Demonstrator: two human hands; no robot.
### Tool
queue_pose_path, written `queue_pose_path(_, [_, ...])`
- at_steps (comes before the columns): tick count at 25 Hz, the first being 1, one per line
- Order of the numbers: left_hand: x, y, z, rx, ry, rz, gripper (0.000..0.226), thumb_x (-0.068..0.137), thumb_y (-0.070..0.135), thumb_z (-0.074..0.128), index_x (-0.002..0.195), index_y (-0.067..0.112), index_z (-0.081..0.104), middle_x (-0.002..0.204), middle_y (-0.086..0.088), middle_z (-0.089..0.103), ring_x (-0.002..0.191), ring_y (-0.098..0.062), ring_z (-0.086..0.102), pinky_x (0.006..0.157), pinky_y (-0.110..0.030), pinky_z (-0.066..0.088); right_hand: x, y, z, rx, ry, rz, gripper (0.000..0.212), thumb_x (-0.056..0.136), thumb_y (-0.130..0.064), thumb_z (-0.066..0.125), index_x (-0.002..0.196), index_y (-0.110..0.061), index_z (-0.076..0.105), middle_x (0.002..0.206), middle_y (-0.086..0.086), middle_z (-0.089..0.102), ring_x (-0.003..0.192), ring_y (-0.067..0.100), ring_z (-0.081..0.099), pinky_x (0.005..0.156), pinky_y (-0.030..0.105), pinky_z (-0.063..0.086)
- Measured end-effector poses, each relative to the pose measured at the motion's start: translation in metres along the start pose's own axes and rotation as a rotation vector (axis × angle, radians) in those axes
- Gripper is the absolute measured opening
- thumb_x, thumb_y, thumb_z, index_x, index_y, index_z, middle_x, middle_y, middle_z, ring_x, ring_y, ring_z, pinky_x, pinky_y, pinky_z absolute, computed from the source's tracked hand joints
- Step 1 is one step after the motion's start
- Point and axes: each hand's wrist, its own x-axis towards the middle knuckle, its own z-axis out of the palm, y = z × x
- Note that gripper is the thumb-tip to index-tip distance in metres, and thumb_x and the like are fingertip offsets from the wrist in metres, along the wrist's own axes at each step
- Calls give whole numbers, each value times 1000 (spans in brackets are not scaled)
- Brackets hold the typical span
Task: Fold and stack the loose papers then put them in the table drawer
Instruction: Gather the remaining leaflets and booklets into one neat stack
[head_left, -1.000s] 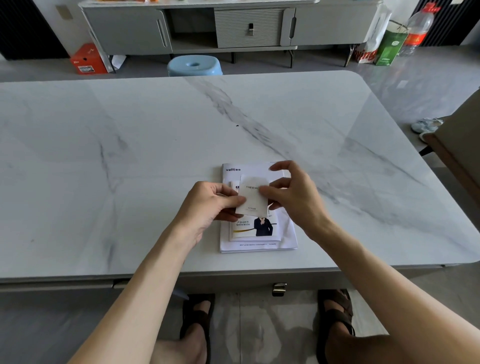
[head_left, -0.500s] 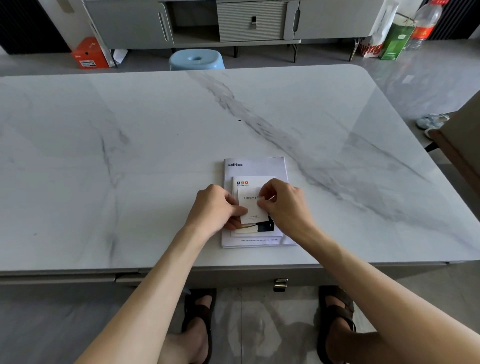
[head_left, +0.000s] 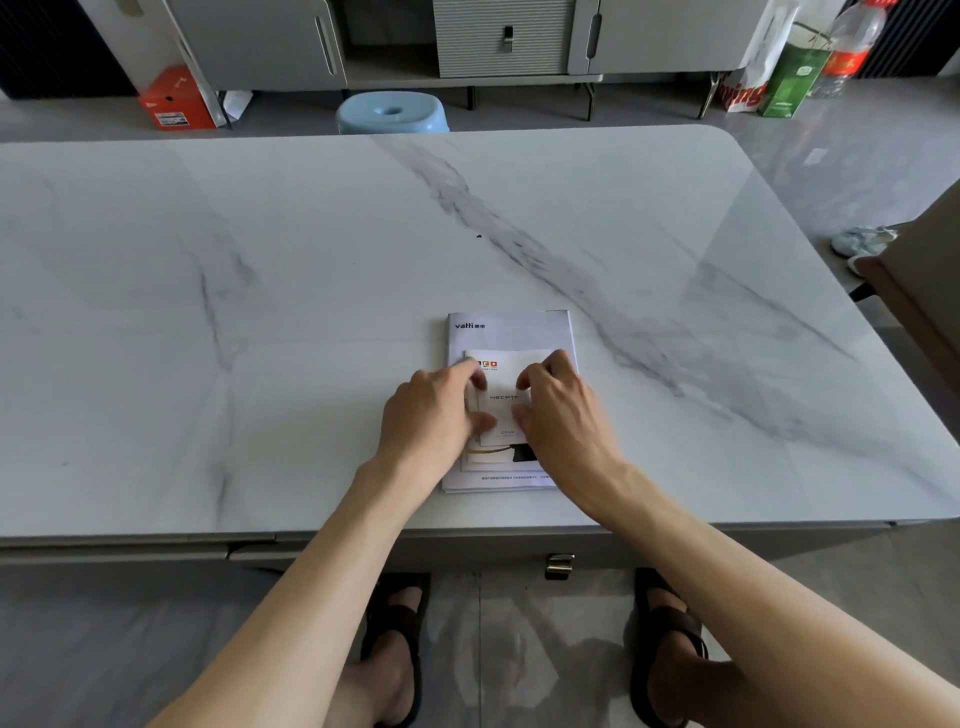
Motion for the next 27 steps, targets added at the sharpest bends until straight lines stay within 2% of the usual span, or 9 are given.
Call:
queue_pose_path(2, [-3,-2,-2,103,11,95,44,80,40,74,122,38,63,96,0,62,93,-27,63,68,-28,39,2,5,-4,21,-54,-40,28,87,-12,65,115,-8,61,119,6,48,98,27,59,76,29,45])
queue_pose_path(5, [-8,-9,-2,157,-14,152,52,83,49,67,133,41,55,89,5,42,98,-23,58,67,-28,36,4,17,-14,87,-165,-41,51,77,-25,80,123,-14,61,126,1,46,113,19,50,81,19,34])
queue_pose_path(8, [-8,-16,1,187,-31,157,55,82,58,63,135,47,52,88,7,39,99,-19,54,66,-30,39,2,18,-14,120,-159,-15,57,73,-26,82,125,-16,60,122,2,47,115,20,49,82,21,36])
queue_pose_path(10, [-7,-16,1,200,-41,144,56,81,60,61,135,49,50,88,8,39,99,-18,53,66,-30,40,4,17,-14,128,-167,5,59,72,-27,83,125,-17,59,122,2,47,117,20,48,90,25,40])
queue_pose_path(14, [-4,-16,-3,137,-109,114,65,75,60,69,135,49,49,87,7,39,97,-19,52,68,-30,37,6,16,-18,126,-196,16,60,71,-29,84,125,-18,60,123,3,47,117,20,47,96,29,40])
queue_pose_path(18, [3,-15,-9,-40,-152,128,76,68,51,79,138,42,51,81,9,37,79,-12,45,65,-25,33,9,13,-24,223,-140,21,51,71,-25,84,118,-20,65,111,-3,50,94,14,49,86,28,44])
queue_pose_path(21, [6,-12,-19,-158,-129,152,74,69,48,80,137,42,52,80,7,39,72,-5,43,61,-15,31,13,13,-32,322,-28,30,34,76,-23,80,108,-23,68,104,-7,54,74,1,47,67,13,38])
queue_pose_path(24, [8,-12,-27,-254,-73,131,60,75,50,74,131,42,56,77,4,41,68,-8,44,58,-14,32,14,12,-35,373,56,56,17,81,-22,72,98,-25,69,98,-7,58,66,-2,48,61,9,33])
queue_pose_path(27, [3,-13,-33,-341,34,78,40,85,43,68,123,33,66,71,-1,48,61,-13,43,57,-14,32,9,5,-39,392,94,41,11,84,-20,67,93,-26,69,94,-8,60,60,3,48,59,10,34])
